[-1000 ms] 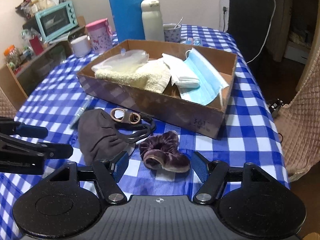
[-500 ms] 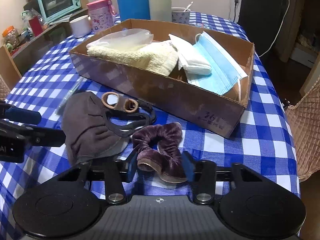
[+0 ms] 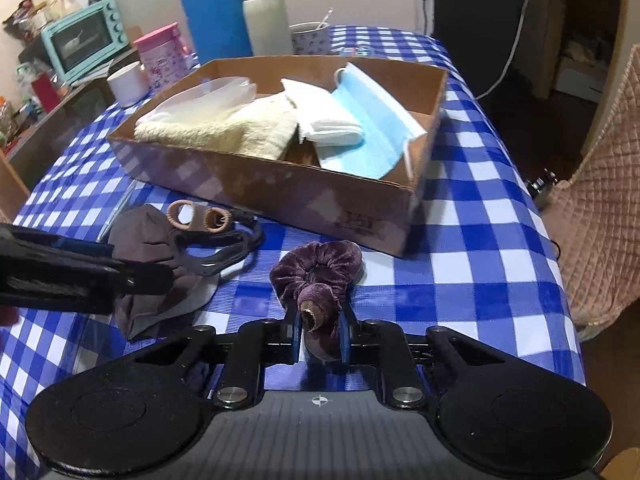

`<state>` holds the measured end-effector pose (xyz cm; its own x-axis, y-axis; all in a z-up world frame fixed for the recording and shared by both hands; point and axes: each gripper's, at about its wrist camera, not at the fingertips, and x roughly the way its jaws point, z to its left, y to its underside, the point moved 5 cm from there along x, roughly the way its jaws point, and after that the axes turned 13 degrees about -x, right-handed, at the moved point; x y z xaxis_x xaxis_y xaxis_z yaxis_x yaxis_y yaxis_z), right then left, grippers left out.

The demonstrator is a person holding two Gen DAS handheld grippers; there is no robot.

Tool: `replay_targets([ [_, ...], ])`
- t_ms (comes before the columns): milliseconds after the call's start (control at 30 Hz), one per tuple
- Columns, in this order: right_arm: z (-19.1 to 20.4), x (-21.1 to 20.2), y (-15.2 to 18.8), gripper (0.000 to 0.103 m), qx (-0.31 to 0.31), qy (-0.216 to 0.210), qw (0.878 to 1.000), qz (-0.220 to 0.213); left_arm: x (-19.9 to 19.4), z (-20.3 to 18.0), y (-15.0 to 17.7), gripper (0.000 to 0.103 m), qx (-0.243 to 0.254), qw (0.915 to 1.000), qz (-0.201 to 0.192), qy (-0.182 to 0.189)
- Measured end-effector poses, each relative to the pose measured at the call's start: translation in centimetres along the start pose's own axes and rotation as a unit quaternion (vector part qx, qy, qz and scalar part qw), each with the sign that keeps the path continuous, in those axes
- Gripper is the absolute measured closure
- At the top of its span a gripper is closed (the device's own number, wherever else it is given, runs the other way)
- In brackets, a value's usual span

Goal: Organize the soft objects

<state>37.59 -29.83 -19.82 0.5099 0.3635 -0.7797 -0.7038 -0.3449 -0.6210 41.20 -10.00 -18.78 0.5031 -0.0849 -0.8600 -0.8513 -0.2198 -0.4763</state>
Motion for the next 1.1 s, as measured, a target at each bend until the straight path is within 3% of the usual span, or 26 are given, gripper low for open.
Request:
replay_targets([
  [33, -0.1, -0.2, 0.1, 0.084, 0.004, -0.001, 1.000, 0.000, 0.2, -0.1, 0.1, 0.041, 0.004, 1.0000, -0.002, -0.005],
  [167, -0.3, -0.9, 0.5, 0.084, 0.012, 0.000, 1.000, -0.003, 0.2, 0.0, 0.8, 0.081, 0.021, 0.9998, -0.002, 0.006],
  [300, -0.2, -1.5, 0.7, 0.084, 0.017, -0.002, 1.000, -0.006, -1.2, 0.1, 1.3, 0.094, 0.048, 0.9986, -0.015, 0.013],
  [600, 0.6, -2.7, 0.7, 0.084, 0.010, -0.010, 1.000, -0.014, -4.2, 0.9, 2.7, 0.093, 0.073, 0.9969, -0.021, 0.019],
  [667, 0.8, -2.8, 0.8, 0.084, 0.007, -0.012, 1.000, -0.011, -4.1, 1.0, 3.4, 0.083, 0.077, 0.9969, -0.006, 0.016],
  [867, 1.2, -3.2, 1.4, 0.084, 0.007, -0.015, 1.000, -0.008, -5.4, 2.1, 4.6, 0.069, 0.078, 0.9967, 0.014, 0.017],
  [1100, 0.7, -3.4, 1.5, 0.084, 0.015, -0.009, 1.000, -0.010, -8.6, 5.1, 2.8, 0.059, 0.061, 0.9979, -0.012, 0.019],
])
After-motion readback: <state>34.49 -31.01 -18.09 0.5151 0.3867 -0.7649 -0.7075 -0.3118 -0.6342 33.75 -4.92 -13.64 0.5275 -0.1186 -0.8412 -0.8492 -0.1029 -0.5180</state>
